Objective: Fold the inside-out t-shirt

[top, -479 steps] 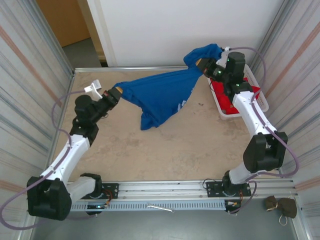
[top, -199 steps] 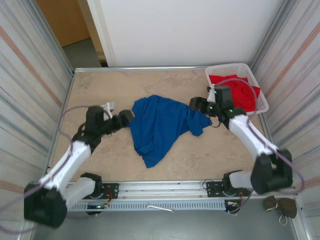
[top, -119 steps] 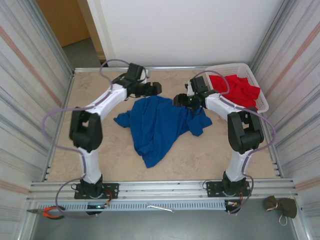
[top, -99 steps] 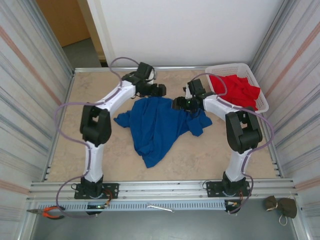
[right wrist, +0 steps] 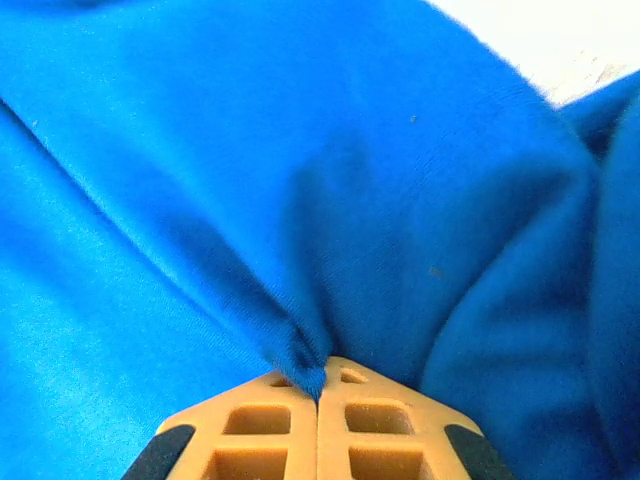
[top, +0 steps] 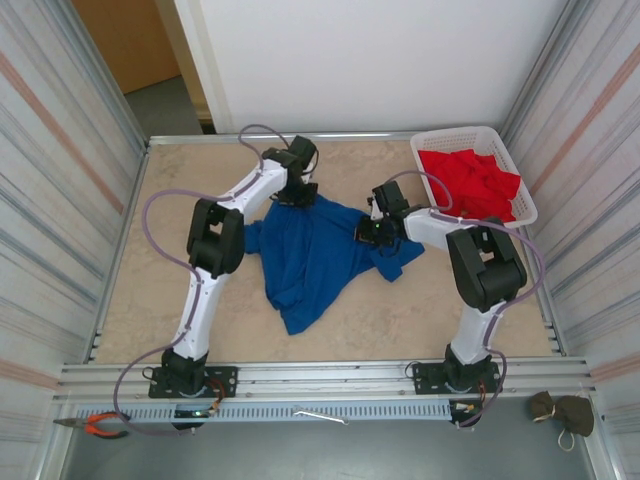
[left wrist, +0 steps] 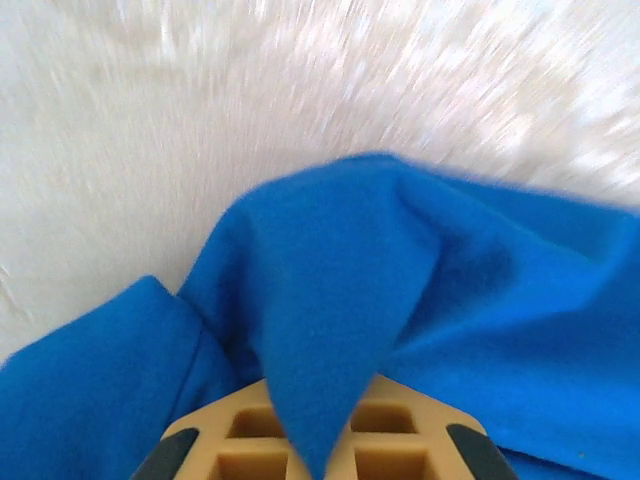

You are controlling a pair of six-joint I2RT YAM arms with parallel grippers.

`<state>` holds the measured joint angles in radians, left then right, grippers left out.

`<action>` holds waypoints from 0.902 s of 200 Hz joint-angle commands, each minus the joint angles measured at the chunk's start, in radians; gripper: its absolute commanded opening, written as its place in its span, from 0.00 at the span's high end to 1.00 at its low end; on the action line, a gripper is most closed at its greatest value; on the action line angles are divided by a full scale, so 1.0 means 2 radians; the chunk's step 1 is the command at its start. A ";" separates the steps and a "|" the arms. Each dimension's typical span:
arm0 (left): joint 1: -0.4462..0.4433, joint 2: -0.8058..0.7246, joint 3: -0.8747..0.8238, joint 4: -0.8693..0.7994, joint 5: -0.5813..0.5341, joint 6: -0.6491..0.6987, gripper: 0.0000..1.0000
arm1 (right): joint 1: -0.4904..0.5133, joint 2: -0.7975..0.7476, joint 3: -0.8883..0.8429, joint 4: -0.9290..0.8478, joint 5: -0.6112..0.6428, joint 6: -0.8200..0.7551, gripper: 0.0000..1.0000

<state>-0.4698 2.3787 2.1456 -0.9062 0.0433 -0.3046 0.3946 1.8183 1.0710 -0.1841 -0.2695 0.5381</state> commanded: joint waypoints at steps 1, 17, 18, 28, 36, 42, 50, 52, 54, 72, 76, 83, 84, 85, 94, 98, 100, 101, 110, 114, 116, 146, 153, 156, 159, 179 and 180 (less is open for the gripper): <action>0.017 -0.023 0.074 0.011 0.011 0.011 1.00 | -0.028 -0.057 0.014 0.002 -0.018 0.012 1.00; 0.022 -0.046 0.102 0.027 0.031 0.010 1.00 | -0.039 -0.096 0.023 0.002 -0.023 0.011 1.00; 0.022 -0.048 0.103 0.028 0.034 0.010 1.00 | -0.039 -0.097 0.023 0.002 -0.024 0.012 1.00; 0.023 -0.072 0.100 0.046 0.049 0.010 1.00 | -0.042 -0.122 0.022 0.001 -0.022 0.011 1.00; 0.023 -0.094 0.087 0.062 0.063 0.010 1.00 | -0.042 -0.142 0.016 0.002 -0.019 0.012 1.00; 0.022 -0.113 0.069 0.077 0.075 0.009 1.00 | -0.040 -0.156 0.007 0.005 -0.016 0.013 1.00; 0.020 -0.145 0.032 0.104 0.090 0.004 1.00 | -0.036 -0.175 -0.010 0.009 -0.011 0.016 1.00; 0.019 -0.156 0.020 0.111 0.095 0.003 1.00 | -0.034 -0.180 -0.015 0.009 -0.009 0.017 1.00; 0.018 -0.165 0.007 0.119 0.098 0.003 1.00 | -0.033 -0.185 -0.021 0.010 -0.007 0.018 1.00; 0.000 -0.245 -0.124 0.184 0.121 0.005 1.00 | -0.012 -0.232 -0.092 0.024 0.023 0.032 1.00; -0.006 -0.263 -0.156 0.198 0.124 0.006 1.00 | -0.009 -0.241 -0.110 0.027 0.031 0.037 1.00; -0.016 -0.295 -0.215 0.224 0.129 0.007 1.00 | -0.002 -0.256 -0.137 0.031 0.042 0.046 1.00; -0.017 -0.300 -0.226 0.228 0.130 0.007 1.00 | -0.001 -0.257 -0.143 0.031 0.043 0.047 1.00; -0.019 -0.304 -0.236 0.231 0.131 0.006 1.00 | -0.001 -0.258 -0.148 0.031 0.044 0.049 0.99; -0.033 -0.344 -0.314 0.265 0.139 0.002 1.00 | 0.001 -0.277 -0.184 0.030 0.055 0.059 0.66; -0.040 -0.361 -0.354 0.278 0.142 0.000 1.00 | 0.000 -0.288 -0.200 0.028 0.062 0.064 0.54; -0.043 -0.369 -0.372 0.283 0.144 -0.001 1.00 | -0.002 -0.294 -0.205 0.027 0.066 0.065 0.49; -0.044 -0.374 -0.381 0.286 0.145 -0.001 1.00 | -0.003 -0.297 -0.208 0.026 0.067 0.067 0.47; -0.062 -0.409 -0.461 0.317 0.150 -0.006 1.00 | -0.016 -0.326 -0.237 0.019 0.074 0.078 0.36; -0.070 -0.424 -0.495 0.327 0.151 -0.009 0.99 | -0.023 -0.340 -0.248 0.017 0.074 0.080 0.34; -0.074 -0.431 -0.511 0.330 0.151 -0.012 0.97 | -0.026 -0.348 -0.253 0.015 0.072 0.082 0.34; -0.102 -0.523 -0.690 0.386 0.142 -0.078 0.44 | -0.075 -0.447 -0.272 -0.034 0.048 0.075 0.33; -0.102 -0.545 -0.717 0.390 0.128 -0.092 0.38 | -0.079 -0.454 -0.266 -0.043 0.040 0.070 0.33; -0.101 -0.554 -0.724 0.388 0.118 -0.096 0.35 | -0.080 -0.454 -0.263 -0.046 0.038 0.069 0.33; -0.101 -0.562 -0.730 0.385 0.110 -0.100 0.32 | -0.080 -0.454 -0.259 -0.050 0.033 0.066 0.33; -0.090 -0.601 -0.737 0.377 0.067 -0.113 0.26 | -0.072 -0.426 -0.230 -0.061 0.002 0.053 0.35; -0.088 -0.601 -0.736 0.376 0.067 -0.114 0.26 | -0.071 -0.424 -0.229 -0.061 0.000 0.053 0.35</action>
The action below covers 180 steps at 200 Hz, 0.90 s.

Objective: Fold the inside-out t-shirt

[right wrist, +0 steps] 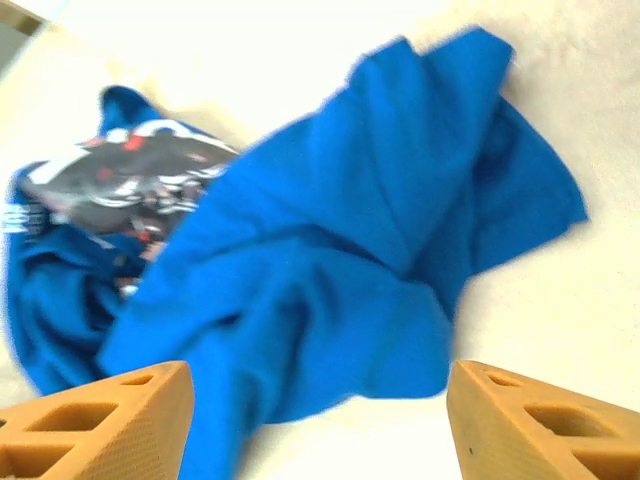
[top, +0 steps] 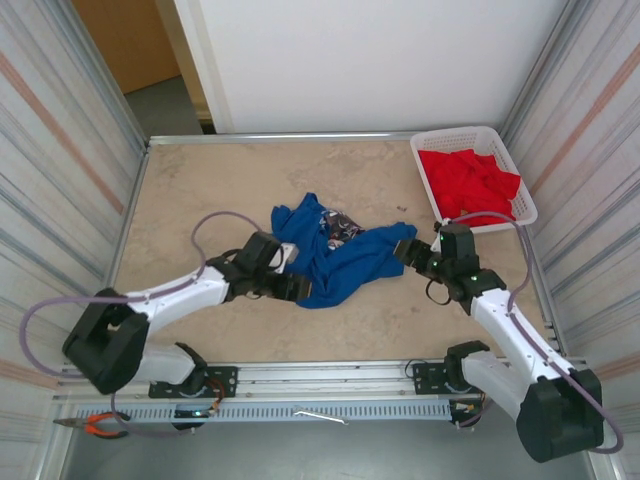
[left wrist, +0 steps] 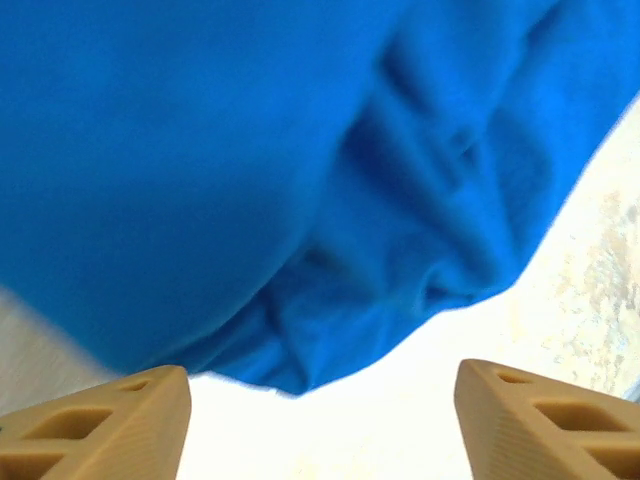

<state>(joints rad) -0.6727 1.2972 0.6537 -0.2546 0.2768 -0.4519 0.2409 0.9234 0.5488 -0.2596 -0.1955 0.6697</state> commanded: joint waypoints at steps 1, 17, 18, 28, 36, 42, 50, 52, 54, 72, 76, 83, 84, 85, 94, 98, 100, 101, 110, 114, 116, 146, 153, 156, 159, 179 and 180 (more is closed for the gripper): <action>0.014 -0.061 0.011 0.048 -0.052 -0.041 0.25 | 0.006 0.026 0.033 -0.023 -0.038 -0.013 0.35; 0.031 -0.053 0.036 0.035 -0.063 -0.048 0.25 | 0.030 0.064 0.051 -0.011 -0.046 -0.022 0.36; 0.032 -0.052 0.039 0.034 -0.063 -0.048 0.25 | 0.032 0.066 0.053 -0.010 -0.046 -0.023 0.36; 0.038 -0.034 0.063 0.025 -0.063 -0.044 0.24 | 0.050 0.092 0.069 -0.003 -0.049 -0.029 0.36; 0.039 -0.015 0.086 0.017 -0.064 -0.037 0.24 | 0.065 0.116 0.084 0.003 -0.054 -0.035 0.37; 0.038 0.005 0.106 0.012 -0.060 -0.031 0.24 | 0.075 0.135 0.096 0.005 -0.055 -0.039 0.37; 0.038 0.030 0.131 0.006 -0.054 -0.022 0.23 | 0.088 0.159 0.114 0.009 -0.054 -0.043 0.37; 0.038 0.035 0.137 0.005 -0.052 -0.021 0.23 | 0.091 0.166 0.118 0.010 -0.053 -0.044 0.37; 0.038 0.043 0.143 0.004 -0.051 -0.018 0.22 | 0.094 0.172 0.122 0.012 -0.053 -0.046 0.37; 0.033 0.107 0.202 -0.023 -0.060 -0.001 0.22 | 0.116 0.231 0.158 0.024 -0.051 -0.052 0.36; 0.032 0.121 0.215 -0.029 -0.063 0.003 0.22 | 0.120 0.244 0.165 0.027 -0.052 -0.054 0.36; 0.030 0.140 0.231 -0.038 -0.070 0.010 0.21 | 0.128 0.264 0.178 0.028 -0.049 -0.058 0.36; 0.029 0.143 0.234 -0.039 -0.072 0.011 0.21 | 0.130 0.267 0.180 0.027 -0.048 -0.059 0.36; 0.029 0.146 0.236 -0.040 -0.074 0.012 0.21 | 0.131 0.270 0.182 0.027 -0.047 -0.060 0.36; 0.025 0.165 0.250 -0.050 -0.093 0.016 0.21 | 0.144 0.291 0.194 0.026 -0.039 -0.065 0.35; 0.025 0.173 0.255 -0.055 -0.099 0.016 0.21 | 0.148 0.300 0.199 0.026 -0.036 -0.066 0.35; 0.025 0.177 0.257 -0.058 -0.103 0.015 0.21 | 0.150 0.303 0.202 0.027 -0.036 -0.067 0.35; 0.025 0.179 0.258 -0.060 -0.106 0.015 0.21 | 0.151 0.305 0.203 0.027 -0.036 -0.067 0.35; 0.026 0.192 0.267 -0.074 -0.124 0.010 0.21 | 0.159 0.318 0.208 0.033 -0.038 -0.066 0.36; 0.026 0.195 0.268 -0.075 -0.130 0.010 0.22 | 0.163 0.322 0.209 0.037 -0.037 -0.065 0.36; 0.025 0.197 0.268 -0.075 -0.133 0.010 0.22 | 0.164 0.324 0.209 0.040 -0.038 -0.064 0.36; 0.031 0.210 0.263 -0.064 -0.134 0.004 0.33 | 0.191 0.348 0.223 0.056 -0.042 -0.057 0.37; 0.033 0.213 0.261 -0.059 -0.129 0.004 0.40 | 0.196 0.353 0.227 0.059 -0.043 -0.057 0.37; 0.035 0.215 0.261 -0.058 -0.127 0.003 0.45 | 0.199 0.356 0.229 0.061 -0.043 -0.057 0.37; 0.036 0.216 0.260 -0.058 -0.126 0.003 0.50 | 0.201 0.359 0.231 0.061 -0.042 -0.056 0.37; 0.041 0.222 0.256 -0.045 -0.117 0.003 0.89 | 0.212 0.381 0.243 0.069 -0.043 -0.052 0.36; 0.040 0.222 0.256 -0.044 -0.117 0.002 0.91 | 0.213 0.382 0.244 0.069 -0.043 -0.052 0.36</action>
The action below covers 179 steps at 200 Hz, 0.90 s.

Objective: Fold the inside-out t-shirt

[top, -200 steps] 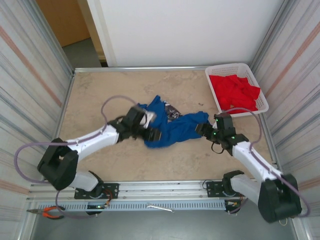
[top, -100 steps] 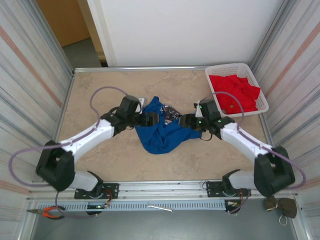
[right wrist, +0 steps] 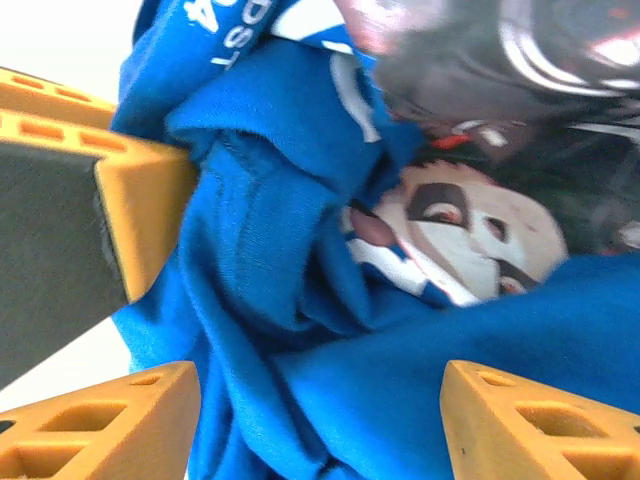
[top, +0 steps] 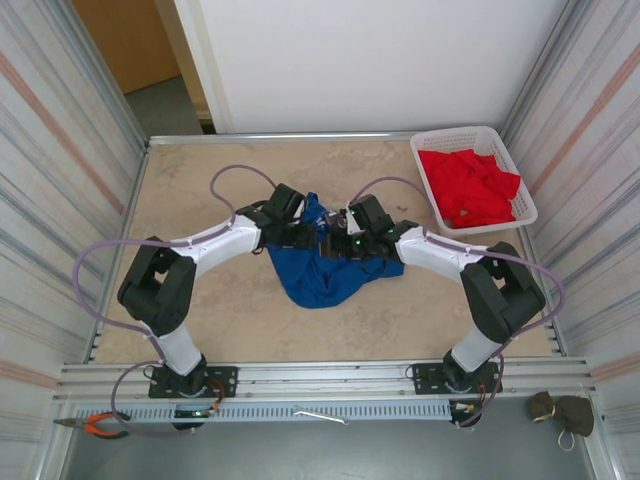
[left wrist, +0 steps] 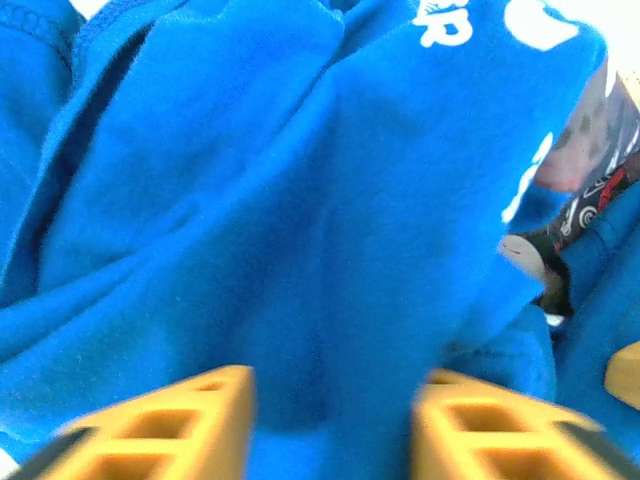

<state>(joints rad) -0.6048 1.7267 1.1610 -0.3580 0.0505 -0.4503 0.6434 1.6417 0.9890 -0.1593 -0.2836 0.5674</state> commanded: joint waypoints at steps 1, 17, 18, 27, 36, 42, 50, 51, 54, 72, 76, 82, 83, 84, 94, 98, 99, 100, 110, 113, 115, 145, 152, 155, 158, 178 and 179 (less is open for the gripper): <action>0.007 0.007 0.002 0.008 -0.002 0.001 0.93 | 0.012 0.025 0.025 0.020 0.001 0.000 0.36; 0.012 0.005 -0.003 0.022 0.013 -0.003 1.00 | 0.017 0.047 0.038 0.026 -0.003 0.005 0.36; 0.013 0.005 -0.004 0.023 0.014 -0.004 1.00 | 0.017 0.047 0.038 0.026 -0.003 0.005 0.36; 0.017 -0.002 -0.010 0.034 0.021 -0.009 1.00 | 0.019 0.060 0.046 0.030 -0.006 0.009 0.36; 0.020 -0.012 -0.017 0.045 0.031 -0.013 1.00 | 0.021 0.071 0.057 0.028 -0.007 0.010 0.36; 0.023 -0.017 -0.021 0.051 0.036 -0.016 1.00 | 0.021 0.080 0.064 0.026 -0.007 0.010 0.36; 0.025 -0.024 -0.025 0.055 0.040 -0.017 1.00 | 0.022 0.090 0.071 0.021 -0.006 0.009 0.39; 0.026 -0.025 -0.026 0.055 0.041 -0.017 1.00 | 0.021 0.092 0.072 0.020 -0.006 0.009 0.40; 0.027 -0.028 -0.027 0.055 0.042 -0.018 1.00 | 0.020 0.095 0.073 0.020 -0.007 0.009 0.44; 0.039 -0.048 -0.041 0.065 0.049 -0.029 1.00 | 0.002 0.095 0.067 0.025 -0.014 0.011 0.93; 0.044 -0.054 -0.046 0.068 0.050 -0.034 1.00 | -0.004 0.089 0.061 0.027 -0.016 0.013 1.00; 0.052 -0.063 -0.057 0.074 0.055 -0.043 1.00 | -0.013 0.073 0.052 0.036 -0.021 0.016 1.00; 0.054 -0.063 -0.059 0.074 0.055 -0.044 1.00 | -0.016 0.070 0.049 0.037 -0.021 0.016 1.00; 0.056 -0.065 -0.060 0.076 0.055 -0.046 1.00 | -0.018 0.067 0.047 0.039 -0.023 0.017 1.00; 0.077 -0.079 -0.080 0.087 0.060 -0.066 1.00 | -0.038 0.033 0.026 0.054 -0.037 0.024 1.00; 0.086 -0.085 -0.090 0.092 0.061 -0.076 1.00 | -0.046 0.017 0.017 0.060 -0.043 0.026 1.00; 0.088 -0.086 -0.092 0.094 0.062 -0.078 1.00 | -0.048 0.013 0.015 0.061 -0.045 0.026 1.00; 0.090 -0.088 -0.095 0.096 0.062 -0.079 1.00 | -0.050 0.007 0.013 0.063 -0.046 0.026 1.00; 0.112 -0.100 -0.116 0.108 0.067 -0.092 1.00 | -0.065 -0.040 -0.005 0.071 -0.058 0.027 1.00; 0.119 -0.102 -0.122 0.112 0.069 -0.094 1.00 | -0.070 -0.055 -0.010 0.071 -0.062 0.026 1.00; 0.123 -0.104 -0.124 0.114 0.072 -0.095 1.00 | -0.073 -0.062 -0.013 0.071 -0.064 0.026 1.00; 0.149 -0.116 -0.147 0.125 0.082 -0.094 1.00 | -0.102 -0.188 -0.050 0.091 -0.095 0.022 1.00; 0.149 -0.116 -0.147 0.125 0.082 -0.093 1.00 | -0.104 -0.208 -0.057 0.097 -0.102 0.022 1.00; 0.150 -0.115 -0.147 0.125 0.082 -0.092 1.00 | -0.104 -0.215 -0.060 0.099 -0.103 0.021 1.00; 0.149 -0.114 -0.147 0.124 0.082 -0.091 1.00 | -0.104 -0.221 -0.064 0.101 -0.105 0.021 1.00; 0.149 -0.109 -0.142 0.120 0.085 -0.086 1.00 | -0.104 -0.243 -0.090 0.119 -0.119 0.012 1.00; 0.149 -0.108 -0.142 0.119 0.085 -0.085 1.00 | -0.104 -0.244 -0.092 0.119 -0.119 0.012 1.00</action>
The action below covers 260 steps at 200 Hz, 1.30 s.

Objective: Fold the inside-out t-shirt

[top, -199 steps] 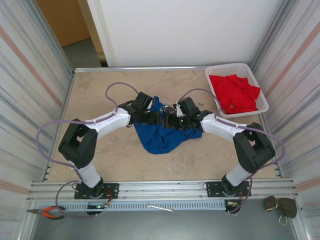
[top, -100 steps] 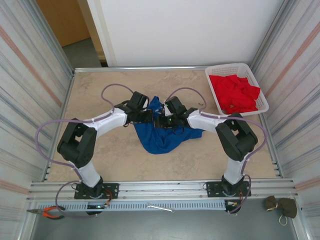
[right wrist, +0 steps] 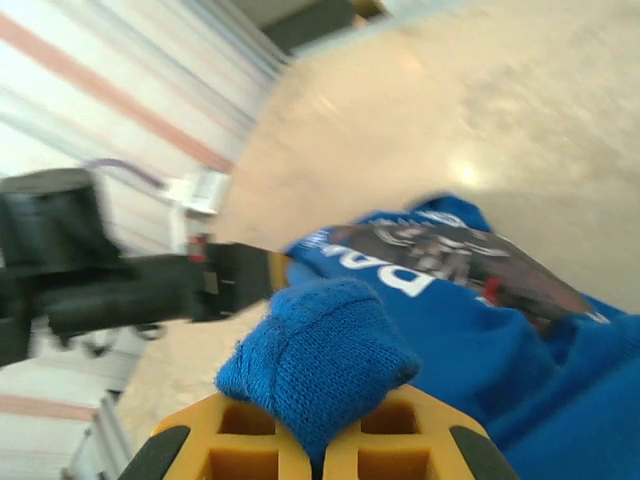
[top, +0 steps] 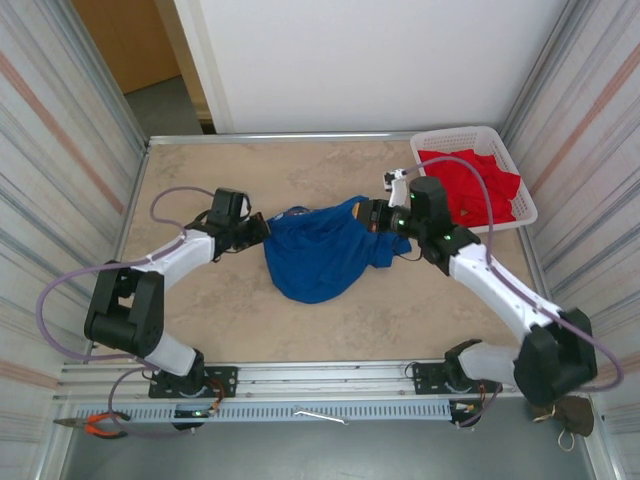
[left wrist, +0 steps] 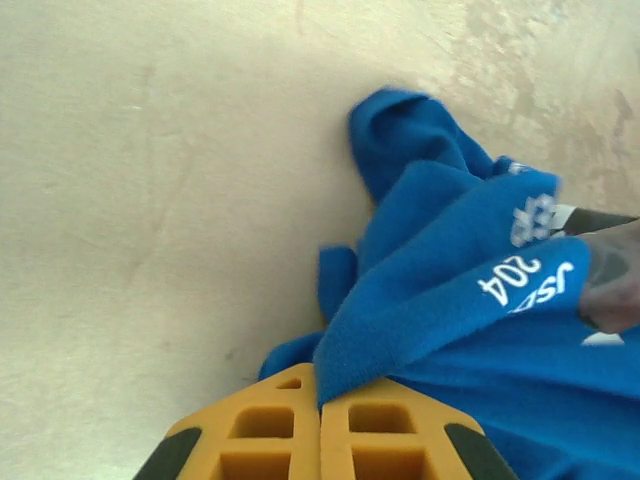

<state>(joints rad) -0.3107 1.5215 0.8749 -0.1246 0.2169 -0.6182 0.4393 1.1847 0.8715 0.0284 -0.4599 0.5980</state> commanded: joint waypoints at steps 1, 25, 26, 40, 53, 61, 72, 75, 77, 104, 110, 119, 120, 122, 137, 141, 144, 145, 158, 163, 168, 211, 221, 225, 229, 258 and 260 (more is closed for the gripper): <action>0.002 -0.006 0.002 0.002 0.002 0.000 1.00 | -0.002 -0.016 -0.034 0.026 -0.032 -0.004 1.00; 0.002 -0.015 0.003 -0.010 0.009 0.012 0.59 | -0.006 -0.023 -0.068 0.050 -0.035 0.004 1.00; 0.001 -0.016 0.003 -0.010 0.009 0.012 0.57 | -0.006 -0.023 -0.068 0.050 -0.035 0.004 1.00; -0.003 -0.035 -0.005 -0.018 0.001 0.013 0.42 | -0.005 -0.024 -0.077 0.054 -0.031 0.010 1.00; -0.018 -0.059 -0.012 -0.029 -0.018 0.010 0.38 | -0.006 -0.023 -0.080 0.057 -0.029 0.012 1.00; -0.032 -0.074 -0.018 -0.032 -0.031 0.007 0.38 | -0.006 -0.023 -0.079 0.056 -0.028 0.011 1.00; -0.055 -0.089 -0.025 -0.032 -0.050 0.004 0.38 | -0.006 -0.023 -0.078 0.054 -0.028 0.012 1.00; -0.064 -0.093 -0.025 -0.032 -0.055 0.003 0.39 | -0.005 -0.023 -0.076 0.053 -0.029 0.011 1.00; -0.070 -0.094 -0.026 -0.033 -0.059 0.003 0.39 | -0.005 -0.023 -0.076 0.053 -0.029 0.011 1.00; -0.140 -0.080 -0.011 -0.032 -0.092 0.011 0.45 | -0.004 -0.021 -0.066 0.042 -0.025 0.009 1.00; -0.151 -0.068 -0.001 -0.037 -0.096 0.015 0.46 | -0.003 -0.021 -0.064 0.041 -0.024 0.009 1.00; -0.164 -0.046 0.015 -0.046 -0.104 0.019 0.46 | -0.003 -0.020 -0.062 0.041 -0.024 0.009 1.00; -0.165 -0.044 0.018 -0.047 -0.105 0.019 0.46 | -0.003 -0.019 -0.061 0.041 -0.024 0.009 1.00; -0.168 -0.038 0.021 -0.049 -0.107 0.019 0.46 | -0.003 -0.019 -0.061 0.041 -0.024 0.009 1.00; -0.176 -0.003 0.043 -0.058 -0.117 0.018 0.46 | 0.000 -0.017 -0.056 0.040 -0.024 0.009 1.00; -0.176 0.005 0.049 -0.060 -0.122 0.016 0.45 | 0.000 -0.016 -0.054 0.038 -0.024 0.009 1.00; -0.177 0.011 0.052 -0.063 -0.126 0.014 0.45 | 0.001 -0.016 -0.053 0.037 -0.024 0.009 1.00; -0.177 0.012 0.054 -0.063 -0.128 0.014 0.45 | 0.002 -0.015 -0.053 0.037 -0.024 0.009 1.00; -0.176 0.038 0.070 -0.068 -0.144 0.010 0.44 | 0.005 -0.015 -0.050 0.036 -0.022 0.008 1.00; -0.176 0.046 0.077 -0.070 -0.151 0.010 0.43 | 0.007 -0.015 -0.049 0.035 -0.021 0.008 1.00; -0.176 0.056 0.086 -0.075 -0.158 0.007 0.43 | 0.009 -0.016 -0.049 0.035 -0.020 0.008 1.00; -0.158 0.134 0.165 -0.120 -0.186 -0.015 0.40 | 0.020 -0.033 -0.033 0.021 -0.018 0.008 1.00; -0.148 0.151 0.178 -0.122 -0.174 -0.015 0.46 | 0.018 -0.042 -0.030 0.018 -0.015 0.009 1.00; -0.144 0.156 0.183 -0.122 -0.165 -0.013 0.55 | 0.017 -0.047 -0.029 0.016 -0.012 0.009 1.00; -0.140 0.160 0.188 -0.119 -0.154 -0.009 0.67 | 0.015 -0.050 -0.029 0.013 -0.006 0.010 1.00; -0.129 0.123 0.183 -0.080 -0.074 0.042 1.00 | -0.026 -0.051 -0.041 -0.003 0.040 0.030 1.00; -0.128 0.117 0.180 -0.075 -0.066 0.045 1.00 | -0.030 -0.048 -0.044 -0.001 0.041 0.032 1.00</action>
<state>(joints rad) -0.5850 1.8336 1.2354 -0.3138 -0.0307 -0.6067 0.4480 1.1038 0.7727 0.0395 -0.4580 0.6098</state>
